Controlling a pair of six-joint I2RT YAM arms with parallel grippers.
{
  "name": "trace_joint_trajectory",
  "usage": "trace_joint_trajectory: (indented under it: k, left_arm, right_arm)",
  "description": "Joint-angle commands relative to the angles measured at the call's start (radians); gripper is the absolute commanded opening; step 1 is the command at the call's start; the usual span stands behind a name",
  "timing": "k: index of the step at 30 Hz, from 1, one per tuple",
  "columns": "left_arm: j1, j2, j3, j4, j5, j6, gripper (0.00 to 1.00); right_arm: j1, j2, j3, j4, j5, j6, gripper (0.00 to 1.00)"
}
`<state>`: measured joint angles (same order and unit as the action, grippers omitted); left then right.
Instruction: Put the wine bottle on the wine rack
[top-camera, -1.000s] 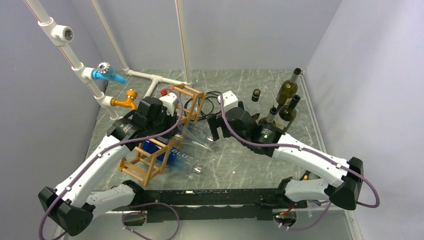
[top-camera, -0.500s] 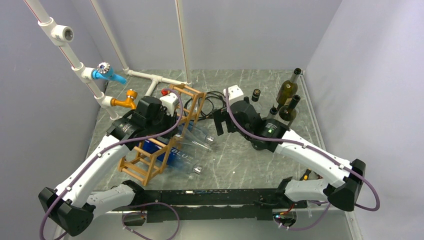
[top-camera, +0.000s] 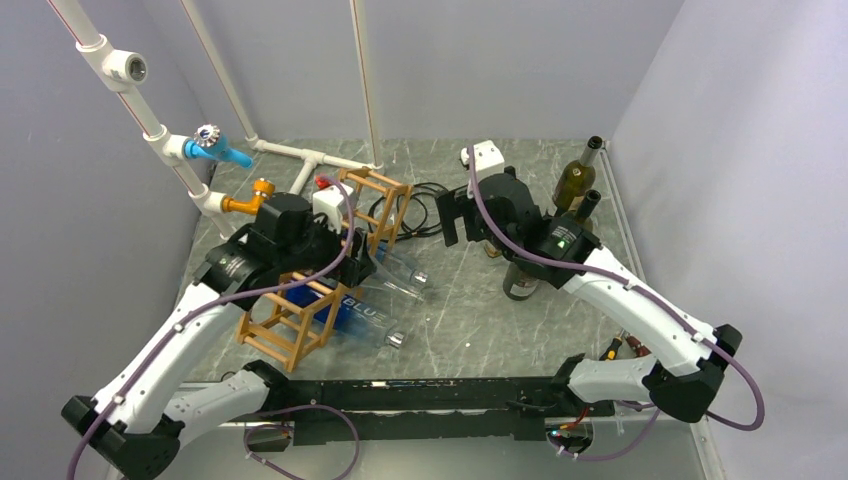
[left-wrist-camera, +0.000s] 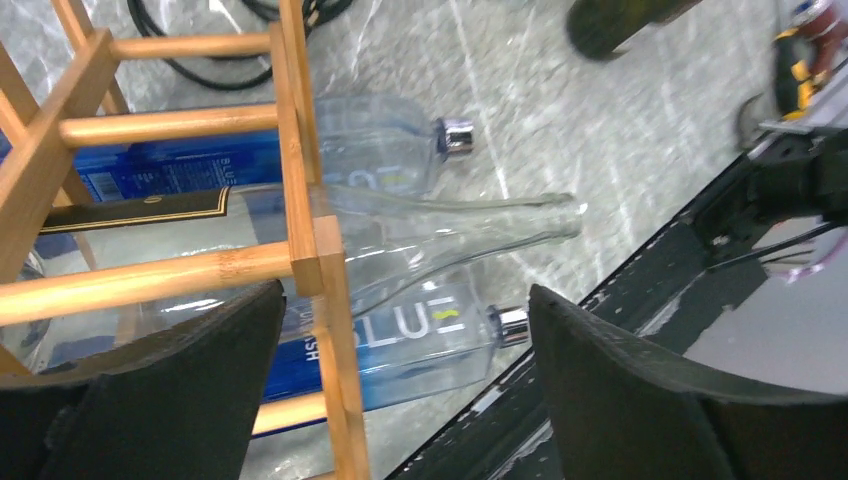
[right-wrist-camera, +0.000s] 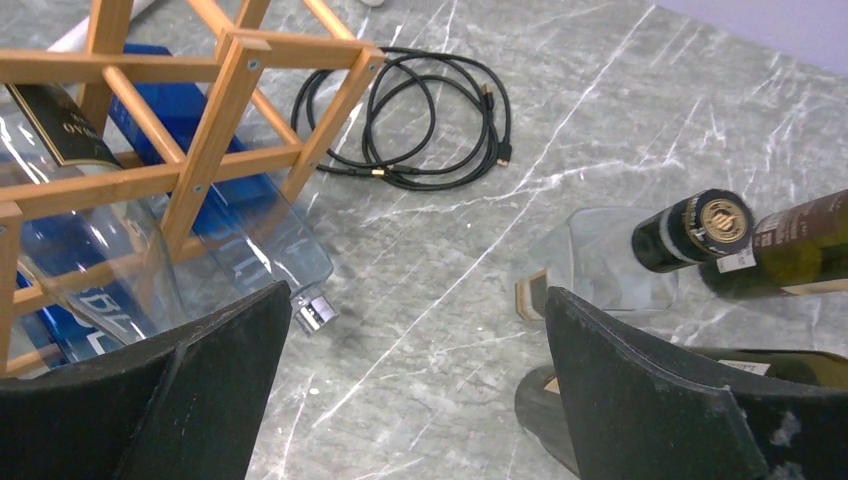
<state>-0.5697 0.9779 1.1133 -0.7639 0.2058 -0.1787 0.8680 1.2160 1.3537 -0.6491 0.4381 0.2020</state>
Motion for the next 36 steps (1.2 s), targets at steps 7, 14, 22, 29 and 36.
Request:
trace_joint_trajectory:
  k: [7,14,22,29,36]
  left_arm:
    - [-0.005,-0.160,0.163,-0.087,-0.051,0.011,1.00]
    - [-0.006,-0.305,0.149,-0.062,-0.074,-0.048,0.99]
    - [-0.005,-0.327,0.173,-0.074,-0.049,-0.067,0.99]
    - [-0.006,-0.339,0.153,-0.062,-0.013,-0.082,1.00]
    - [-0.005,-0.330,0.155,-0.070,-0.012,-0.096,1.00]
  right_arm:
    - [-0.008,-0.083,0.146,-0.198,0.198,0.043,1.00]
    - [-0.044,-0.205,0.057,-0.326,0.405,0.163,1.00]
    - [-0.269,-0.248,-0.104,-0.250,0.187,0.192,0.99]
    - [-0.314,-0.299,-0.320,-0.049,0.089,0.235,0.89]
    - [-0.316,-0.290,-0.395,0.056,0.150,0.216,0.69]
